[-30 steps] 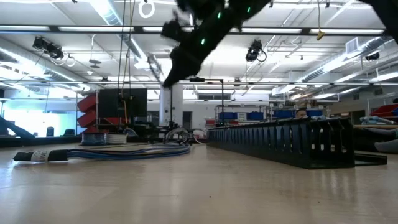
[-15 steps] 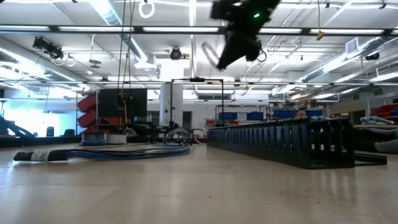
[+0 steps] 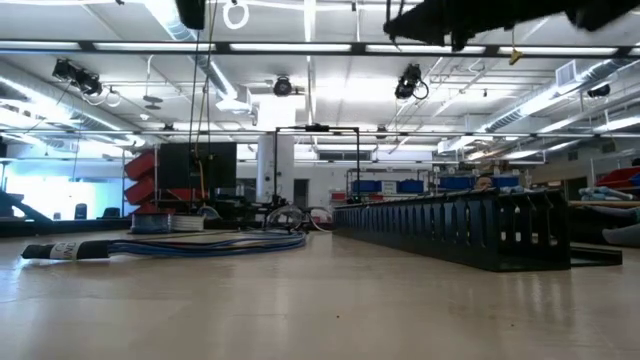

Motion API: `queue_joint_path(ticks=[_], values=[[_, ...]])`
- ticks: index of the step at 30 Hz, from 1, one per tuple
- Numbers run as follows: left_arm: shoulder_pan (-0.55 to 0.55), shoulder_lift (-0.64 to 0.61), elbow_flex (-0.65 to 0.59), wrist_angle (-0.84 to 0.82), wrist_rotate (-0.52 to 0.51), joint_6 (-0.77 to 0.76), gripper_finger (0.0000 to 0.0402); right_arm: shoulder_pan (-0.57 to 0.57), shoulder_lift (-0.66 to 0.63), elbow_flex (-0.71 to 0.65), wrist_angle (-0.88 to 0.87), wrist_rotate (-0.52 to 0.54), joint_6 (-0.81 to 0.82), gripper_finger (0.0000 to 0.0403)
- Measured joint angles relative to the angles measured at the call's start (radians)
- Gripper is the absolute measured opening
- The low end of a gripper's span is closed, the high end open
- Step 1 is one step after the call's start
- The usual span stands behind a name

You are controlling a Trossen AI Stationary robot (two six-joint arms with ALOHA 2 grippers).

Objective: Ziptie cables
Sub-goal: Wrap the black zip tie on the cable

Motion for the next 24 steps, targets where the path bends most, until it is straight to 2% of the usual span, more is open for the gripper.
queue_joint_path(ticks=[2, 4, 7, 10, 13, 19, 24], values=[[0.033, 0.029, 0.0, 0.04, 0.074, 0.054, 0.0, -0.048, 0.023, -0.107, 0.317, -0.102, 0.016, 0.0], [0.075, 0.071, 0.0, 0.117, 0.198, 0.065, 0.0, -0.118, 0.073, -0.186, 0.585, -0.248, 0.077, 0.0], [0.144, 0.163, 0.0, 0.326, 0.362, 0.041, 0.0, -0.242, 0.176, -0.222, 0.877, -0.512, 0.206, 0.0], [0.208, 0.273, 0.0, 0.574, 0.387, -0.01, 0.0, -0.317, 0.252, -0.165, 0.879, -0.668, 0.286, 0.0], [0.275, 0.378, 0.022, 0.754, 0.436, -0.16, 0.0, -0.34, 0.323, -0.097, 0.877, -0.739, 0.284, 0.0], [0.353, 0.554, 0.098, 0.814, 0.47, -0.522, 0.0, -0.395, 0.375, -0.003, 0.876, -0.834, 0.269, 0.0], [0.387, 0.627, 0.135, 0.883, 0.474, -0.655, 0.0, -0.442, 0.373, 0.01, 0.847, -0.875, 0.29, 0.0]])
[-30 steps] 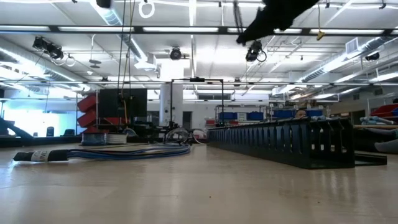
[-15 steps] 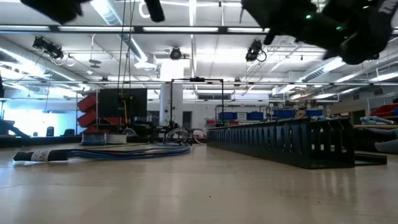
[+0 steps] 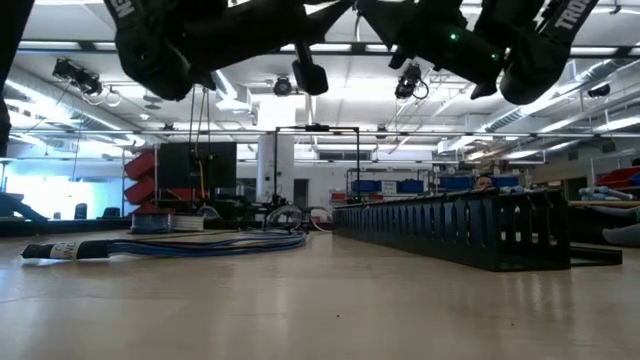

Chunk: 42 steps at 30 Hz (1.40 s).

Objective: Ziptie cables
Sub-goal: Wrap the black zip tie on the cable

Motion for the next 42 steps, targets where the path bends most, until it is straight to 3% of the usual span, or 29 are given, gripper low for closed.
queue_joint_path(ticks=[6, 15, 21, 36, 42], values=[[0.021, 0.005, 0.038, 0.014, 0.049, 0.015, 0.0025, -0.014, 0.0, 0.0, -0.035, -0.023, 0.002, 0.0], [0.035, 0.005, 0.08, -0.095, 0.065, -0.094, 0.0154, -0.034, -0.001, 0.0, -0.041, -0.043, 0.002, 0.0], [0.044, 0.005, 0.08, -0.082, 0.065, -0.095, 0.0206, -0.035, -0.001, 0.0, -0.047, -0.048, 0.002, 0.0], [0.055, 0.005, 0.08, -0.101, 0.061, -0.065, 0.0218, -0.035, -0.001, 0.0, -0.048, -0.051, 0.005, 0.0], [0.061, 0.005, 0.08, -0.101, 0.06, -0.039, 0.0203, -0.035, -0.001, 0.0, -0.048, -0.051, 0.007, 0.0]])
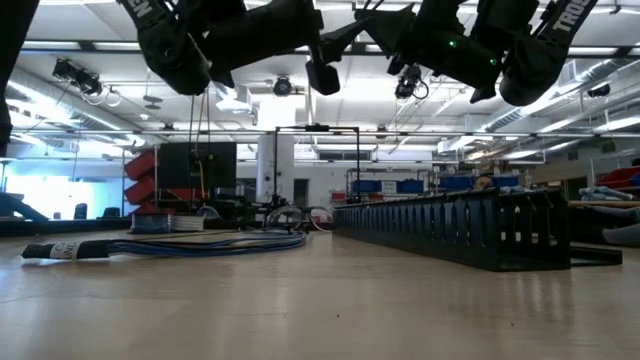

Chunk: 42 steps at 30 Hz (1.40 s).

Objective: Ziptie cables
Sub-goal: Wrap the black zip tie on the cable

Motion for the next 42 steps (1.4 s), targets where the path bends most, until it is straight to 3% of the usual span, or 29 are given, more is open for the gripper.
queue_joint_path(ticks=[12, 20, 27, 36, 42], values=[[0.011, 0.0, 0.0, 0.001, 0.0, 0.079, 0.0089, 0.0, 0.0, 0.0, 0.001, -0.001, -0.001, 0.0], [0.031, 0.001, 0.047, -0.008, 0.061, 0.172, 0.0011, 0.002, -0.003, 0.0, 0.005, -0.01, -0.001, 0.0], [0.033, 0.001, 0.059, -0.024, 0.065, 0.239, 0.0001, 0.003, -0.002, 0.001, 0.006, -0.036, -0.001, 0.0006], [0.032, 0.001, 0.06, -0.028, 0.077, 0.243, 0.0, -0.039, -0.006, 0.001, -0.071, -0.066, 0.112, 0.0093], [0.031, 0.001, 0.038, -0.024, 0.084, 0.244, 0.0, -0.101, -0.057, 0.0, -0.177, -0.2, 0.18, 0.0159]])
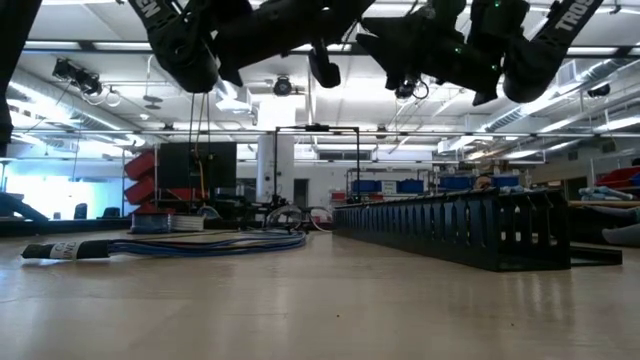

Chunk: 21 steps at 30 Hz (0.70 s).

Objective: Ziptie cables
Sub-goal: Wrap the black zip tie on the cable

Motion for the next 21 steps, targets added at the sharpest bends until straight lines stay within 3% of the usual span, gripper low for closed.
queue_joint_path(ticks=[4, 11, 16, 21], values=[[0.004, -0.001, -0.009, 0.006, 0.0, 0.028, 0.0, -0.031, -0.089, -0.001, -0.177, -0.073, -0.007, 0.0182], [0.02, -0.006, -0.009, -0.007, 0.001, 0.078, 0.0, -0.087, -0.34, -0.001, -0.729, -0.134, -0.129, 0.0187], [0.039, -0.017, -0.009, -0.049, 0.01, 0.119, 0.0, -0.113, -0.514, -0.001, -1.069, -0.044, -0.215, 0.0188], [0.049, -0.049, -0.01, -0.217, -0.098, 0.243, 0.0, -0.084, -0.628, -0.001, -1.149, 0.012, -0.22, 0.0186]])
